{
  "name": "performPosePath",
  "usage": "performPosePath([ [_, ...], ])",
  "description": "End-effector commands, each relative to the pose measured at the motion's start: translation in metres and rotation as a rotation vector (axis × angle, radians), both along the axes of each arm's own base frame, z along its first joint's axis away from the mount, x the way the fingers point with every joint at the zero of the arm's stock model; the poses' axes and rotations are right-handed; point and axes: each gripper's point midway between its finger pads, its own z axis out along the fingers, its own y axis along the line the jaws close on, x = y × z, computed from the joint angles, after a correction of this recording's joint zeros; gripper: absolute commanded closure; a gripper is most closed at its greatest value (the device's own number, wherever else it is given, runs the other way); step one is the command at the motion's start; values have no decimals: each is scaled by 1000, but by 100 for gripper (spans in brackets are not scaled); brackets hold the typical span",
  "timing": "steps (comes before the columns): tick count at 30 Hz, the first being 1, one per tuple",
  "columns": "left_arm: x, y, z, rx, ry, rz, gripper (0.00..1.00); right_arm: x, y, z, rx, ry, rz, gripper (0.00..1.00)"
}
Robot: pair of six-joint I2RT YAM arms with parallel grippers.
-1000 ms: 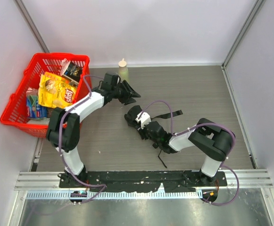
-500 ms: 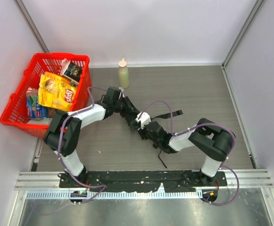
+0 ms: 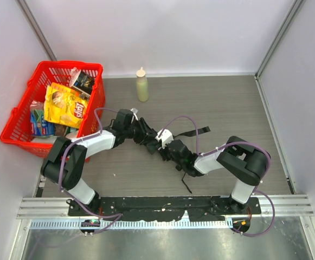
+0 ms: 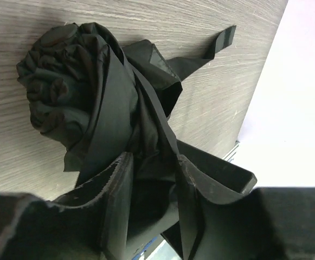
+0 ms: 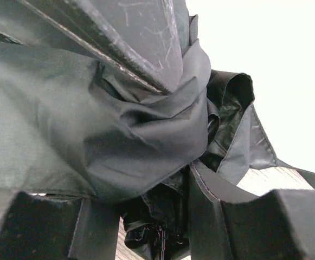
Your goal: Put away the umbrella
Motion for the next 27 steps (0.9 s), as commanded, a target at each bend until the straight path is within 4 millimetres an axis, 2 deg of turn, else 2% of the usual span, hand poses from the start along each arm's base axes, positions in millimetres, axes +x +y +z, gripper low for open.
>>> performPosePath([
  [1, -10, 13, -5, 69, -8, 41, 55, -12, -13, -25, -88, 75, 5, 99],
  [6, -13, 27, -29, 142, 80, 128, 39, -13, -11, -26, -93, 79, 15, 99],
  [8, -14, 25, -37, 135, 121, 148, 38, -13, -10, -27, -98, 81, 18, 99],
  [12, -16, 33, -53, 166, 199, 223, 35, -15, -9, -26, -103, 79, 24, 99],
  [16, -6, 33, -58, 192, 208, 258, 31, -18, -4, -28, -106, 81, 41, 99],
  [22, 4, 37, -74, 246, 228, 299, 34, -20, 3, -28, -89, 92, 67, 99],
  [27, 1, 44, -97, 301, 246, 335, 49, -28, 18, -28, -6, 150, 115, 99],
])
